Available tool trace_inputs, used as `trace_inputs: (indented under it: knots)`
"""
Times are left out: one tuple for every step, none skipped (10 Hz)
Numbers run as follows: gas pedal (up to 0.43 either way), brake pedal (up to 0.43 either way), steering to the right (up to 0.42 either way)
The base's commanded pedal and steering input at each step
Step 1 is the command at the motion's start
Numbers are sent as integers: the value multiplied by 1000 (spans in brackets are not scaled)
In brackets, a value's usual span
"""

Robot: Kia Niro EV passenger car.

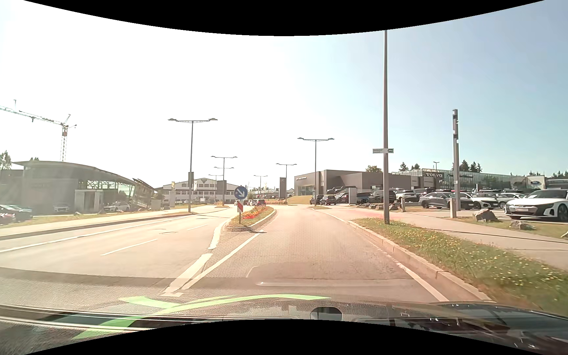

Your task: Follow the waypoints while adhering to traffic rules and regulations

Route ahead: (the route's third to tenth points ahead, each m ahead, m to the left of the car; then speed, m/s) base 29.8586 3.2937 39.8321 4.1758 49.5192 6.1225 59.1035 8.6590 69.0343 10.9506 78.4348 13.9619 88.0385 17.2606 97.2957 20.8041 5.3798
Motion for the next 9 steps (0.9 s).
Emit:
trace_inputs:
  knots:
    - [118, 0, 43]
    - [110, 0, 49]
    - [110, 0, 53]
    - [110, 0, 53]
    - [130, 0, 51]
    - [130, 0, 45]
    - [138, 0, 36]
    - [150, 0, 29]
    - [150, 0, 18]
